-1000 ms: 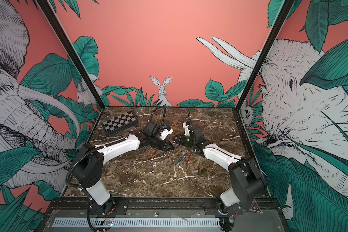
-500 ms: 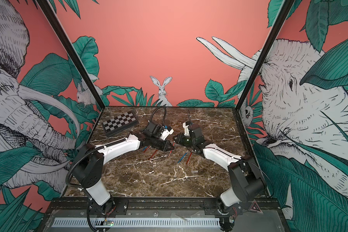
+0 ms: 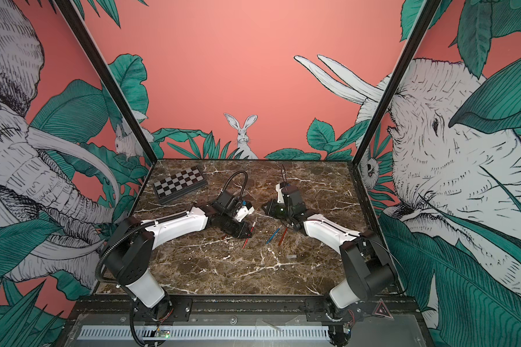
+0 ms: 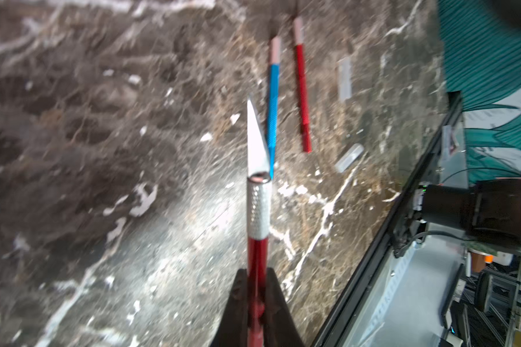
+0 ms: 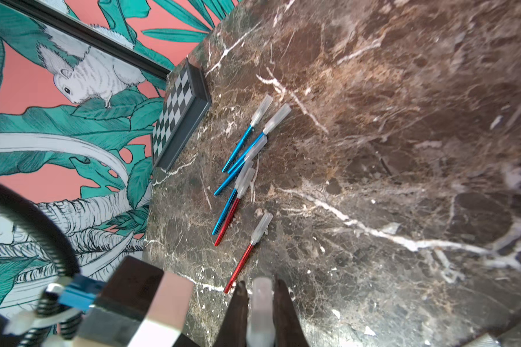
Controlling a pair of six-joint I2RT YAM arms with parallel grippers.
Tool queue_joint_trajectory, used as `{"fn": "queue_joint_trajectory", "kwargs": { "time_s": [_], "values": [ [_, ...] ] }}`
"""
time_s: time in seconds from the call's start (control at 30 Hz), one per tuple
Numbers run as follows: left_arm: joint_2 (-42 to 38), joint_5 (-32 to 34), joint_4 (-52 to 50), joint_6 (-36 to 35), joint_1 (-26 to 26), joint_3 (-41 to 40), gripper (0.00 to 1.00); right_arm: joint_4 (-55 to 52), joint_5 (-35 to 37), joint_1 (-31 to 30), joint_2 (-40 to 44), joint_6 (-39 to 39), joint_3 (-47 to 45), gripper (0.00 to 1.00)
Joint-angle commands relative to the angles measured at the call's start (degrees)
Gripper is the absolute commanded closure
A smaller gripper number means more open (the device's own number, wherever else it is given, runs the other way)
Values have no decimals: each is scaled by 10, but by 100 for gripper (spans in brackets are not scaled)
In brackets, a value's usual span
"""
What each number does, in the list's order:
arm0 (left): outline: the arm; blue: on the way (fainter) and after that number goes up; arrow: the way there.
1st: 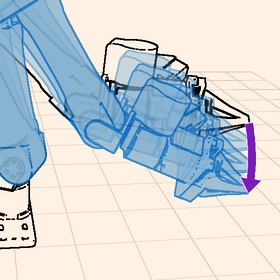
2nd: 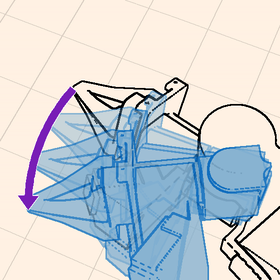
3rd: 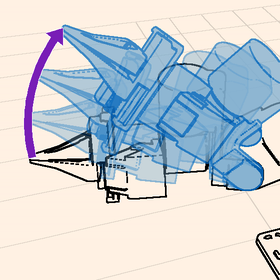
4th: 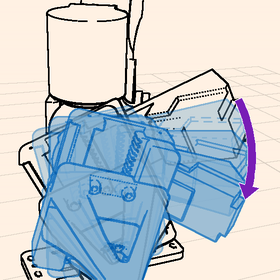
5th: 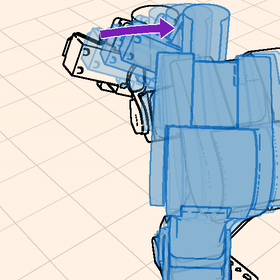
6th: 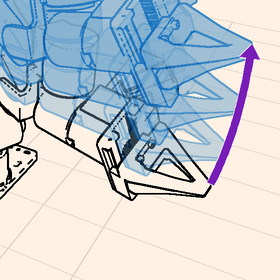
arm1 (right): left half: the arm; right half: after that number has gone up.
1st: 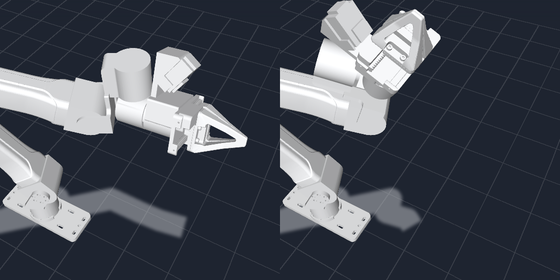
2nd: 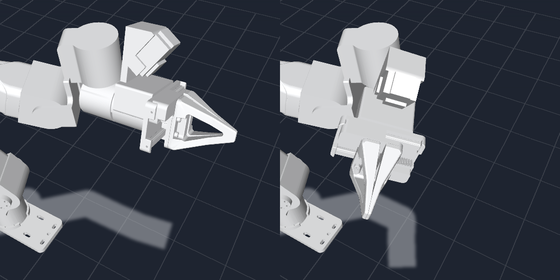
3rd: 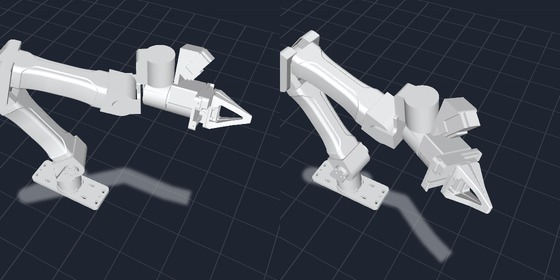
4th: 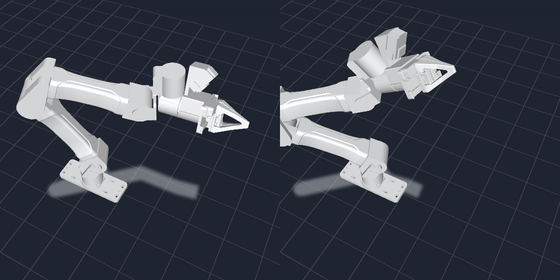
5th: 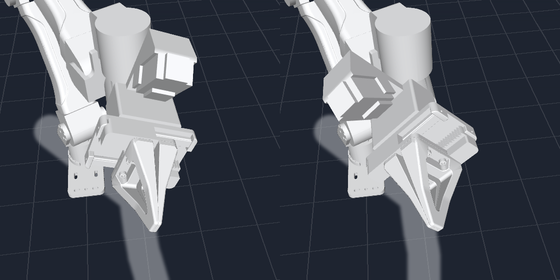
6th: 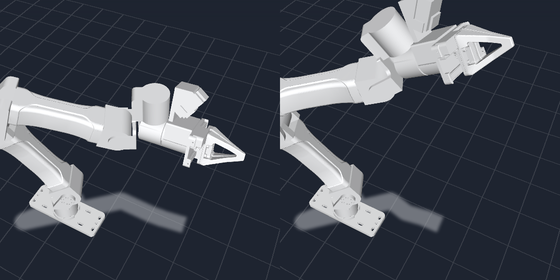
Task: Remove protective caps from carving knives
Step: Remove the protective sleeve from the carving knife.
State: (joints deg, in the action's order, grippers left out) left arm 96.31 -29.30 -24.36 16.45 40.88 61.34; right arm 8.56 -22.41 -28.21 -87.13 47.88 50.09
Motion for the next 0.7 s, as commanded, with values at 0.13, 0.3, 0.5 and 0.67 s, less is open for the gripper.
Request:
{"fn": "queue_joint_trajectory", "kwargs": {
  "time_s": [0.13, 0.3, 0.5, 0.67],
  "values": [
    [-30, 9, -20, -11, -2, 4, 100, 6, 12, 10, -8, -15, 20, 100],
    [-22, 3, -17, -11, -2, 13, 100, -37, 16, 38, 14, -27, 3, 100],
    [9, 16, -27, -16, -2, 55, 100, -180, 1, 120, 53, -71, -19, 100],
    [53, 25, -40, -15, 0, 110, 100, -315, 2, 179, 91, -119, -37, 100]
  ]
}}
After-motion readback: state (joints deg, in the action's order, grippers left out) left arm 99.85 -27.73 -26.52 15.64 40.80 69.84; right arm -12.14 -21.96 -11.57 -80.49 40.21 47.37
